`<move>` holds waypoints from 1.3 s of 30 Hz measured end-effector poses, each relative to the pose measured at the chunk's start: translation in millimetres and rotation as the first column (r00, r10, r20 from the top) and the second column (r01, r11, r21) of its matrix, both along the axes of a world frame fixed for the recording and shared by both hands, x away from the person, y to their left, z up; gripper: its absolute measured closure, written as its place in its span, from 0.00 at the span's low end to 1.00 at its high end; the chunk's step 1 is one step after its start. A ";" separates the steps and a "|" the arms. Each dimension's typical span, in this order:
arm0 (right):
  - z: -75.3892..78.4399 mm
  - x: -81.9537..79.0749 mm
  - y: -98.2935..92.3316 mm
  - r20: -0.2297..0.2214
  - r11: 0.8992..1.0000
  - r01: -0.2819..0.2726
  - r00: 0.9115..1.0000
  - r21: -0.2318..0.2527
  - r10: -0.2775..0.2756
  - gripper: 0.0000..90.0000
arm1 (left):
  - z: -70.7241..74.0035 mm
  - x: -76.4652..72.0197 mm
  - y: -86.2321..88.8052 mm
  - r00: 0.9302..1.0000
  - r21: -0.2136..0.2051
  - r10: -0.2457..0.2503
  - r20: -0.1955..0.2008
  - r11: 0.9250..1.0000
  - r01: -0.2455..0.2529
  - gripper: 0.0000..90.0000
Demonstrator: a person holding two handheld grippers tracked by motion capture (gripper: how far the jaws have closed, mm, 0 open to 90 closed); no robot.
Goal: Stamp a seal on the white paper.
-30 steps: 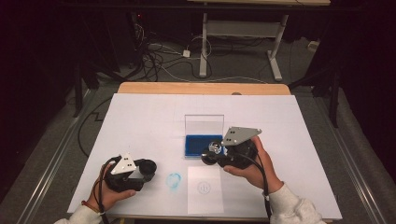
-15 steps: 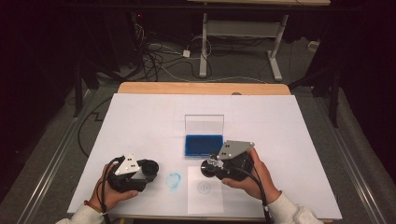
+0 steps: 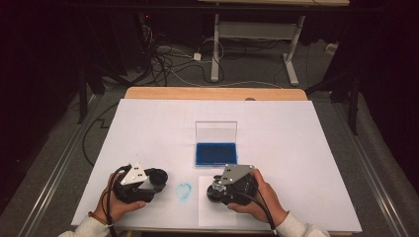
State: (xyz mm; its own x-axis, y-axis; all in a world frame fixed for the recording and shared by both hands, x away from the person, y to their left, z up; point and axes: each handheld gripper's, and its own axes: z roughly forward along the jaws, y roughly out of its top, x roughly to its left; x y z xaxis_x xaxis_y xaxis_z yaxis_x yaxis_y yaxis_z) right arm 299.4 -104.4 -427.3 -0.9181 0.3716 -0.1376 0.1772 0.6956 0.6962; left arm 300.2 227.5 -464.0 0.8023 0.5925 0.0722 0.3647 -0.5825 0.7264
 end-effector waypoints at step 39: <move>-13.3 -6.9 14.2 0.010 0.991 -0.022 1.000 -0.135 0.024 0.64 | -2.4 0.1 -4.4 1.000 0.020 -0.022 -0.013 1.000 0.022 0.41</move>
State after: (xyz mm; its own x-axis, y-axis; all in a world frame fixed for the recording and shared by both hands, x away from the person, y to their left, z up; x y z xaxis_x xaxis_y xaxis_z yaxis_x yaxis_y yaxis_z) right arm 292.6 -90.3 -440.5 -0.9243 0.3276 -0.1958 0.1526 0.7874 0.5973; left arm 300.3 223.1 -466.4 0.8160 0.5733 0.0741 0.3607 -0.6051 0.7097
